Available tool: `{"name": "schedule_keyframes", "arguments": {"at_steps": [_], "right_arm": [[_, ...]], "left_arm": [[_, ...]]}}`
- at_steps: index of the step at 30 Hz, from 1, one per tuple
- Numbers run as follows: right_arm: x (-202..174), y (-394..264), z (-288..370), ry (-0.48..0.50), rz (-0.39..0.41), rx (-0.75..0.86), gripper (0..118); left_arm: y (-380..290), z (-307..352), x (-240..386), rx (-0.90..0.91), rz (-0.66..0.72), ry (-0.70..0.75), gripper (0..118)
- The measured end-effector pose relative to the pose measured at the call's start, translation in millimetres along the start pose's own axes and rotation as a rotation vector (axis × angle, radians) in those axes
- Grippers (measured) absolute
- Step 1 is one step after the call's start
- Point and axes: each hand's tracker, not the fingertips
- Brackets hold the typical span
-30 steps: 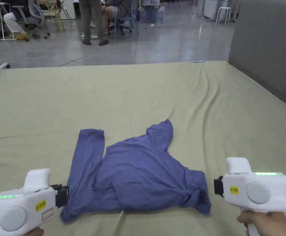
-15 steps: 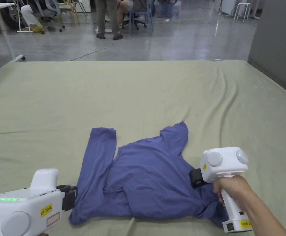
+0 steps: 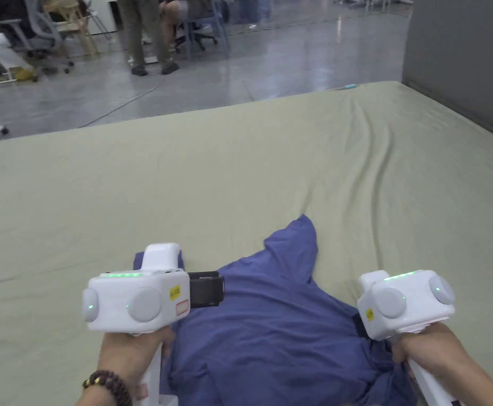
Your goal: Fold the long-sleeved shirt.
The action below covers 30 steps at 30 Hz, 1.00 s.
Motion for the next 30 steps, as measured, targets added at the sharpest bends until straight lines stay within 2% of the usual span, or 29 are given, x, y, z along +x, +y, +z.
{"name": "schedule_keyframes", "arguments": {"at_steps": [2,5,6,8,9,10,11,12,13,14,16,19,21,23,25,30], "right_arm": [[4.5,-2.0,-0.5,0.003,0.000,-0.001,4],[2.4,-0.2,-2.3,0.007,0.027,0.003,4],[3.5,-1.6,-1.9,0.007,0.054,0.009,4],[1.1,1.4,-3.5,0.010,0.051,0.009,4],[3.5,1.3,-3.5,0.016,0.045,0.008,4],[6.8,0.9,-3.7,0.025,0.036,0.009,4],[4.1,3.9,-6.3,0.030,0.026,0.007,4],[4.1,4.1,-7.3,0.032,0.024,0.007,4],[5.1,3.6,-7.4,0.034,0.023,0.007,4],[6.2,3.9,-6.1,0.036,0.022,0.007,4],[4.6,10.9,1.0,0.043,0.017,-0.007,4],[18.9,35.4,33.4,0.106,0.030,-0.009,4],[26.7,64.1,68.5,0.106,0.028,0.136,4],[31.2,110.4,110.6,0.118,0.002,0.203,4],[29.0,159.2,156.0,0.134,0.048,0.318,4],[10.3,282.2,280.4,0.089,0.129,0.560,4]], "left_arm": [[16.1,-58.1,6.2,-0.104,-0.029,0.028,118],[17.5,-118.6,7.2,-0.210,-0.046,0.177,111],[16.0,-131.5,4.9,-0.232,-0.034,0.189,106],[8.6,-153.5,-2.3,-0.323,0.017,0.195,98],[7.4,-147.0,-2.6,-0.276,0.042,0.147,97],[8.5,-142.3,-1.2,-0.260,0.025,0.160,94],[12.3,-136.2,4.1,-0.263,0.013,0.168,77],[14.3,-129.4,7.3,-0.238,-0.012,0.164,52],[15.5,-118.7,7.7,-0.207,-0.042,0.146,13],[16.9,-112.3,8.8,-0.216,-0.043,0.075,0],[20.9,-99.2,16.0,-0.214,-0.023,0.081,0],[41.5,-66.0,3.3,-0.144,0.045,0.026,0],[66.1,-38.5,-10.1,-0.079,0.096,-0.001,0],[102.8,-1.5,-23.3,0.009,0.105,-0.010,0],[141.9,41.5,-26.7,0.109,0.119,0.000,0],[264.3,153.2,-38.5,0.364,0.129,0.031,0]]}}
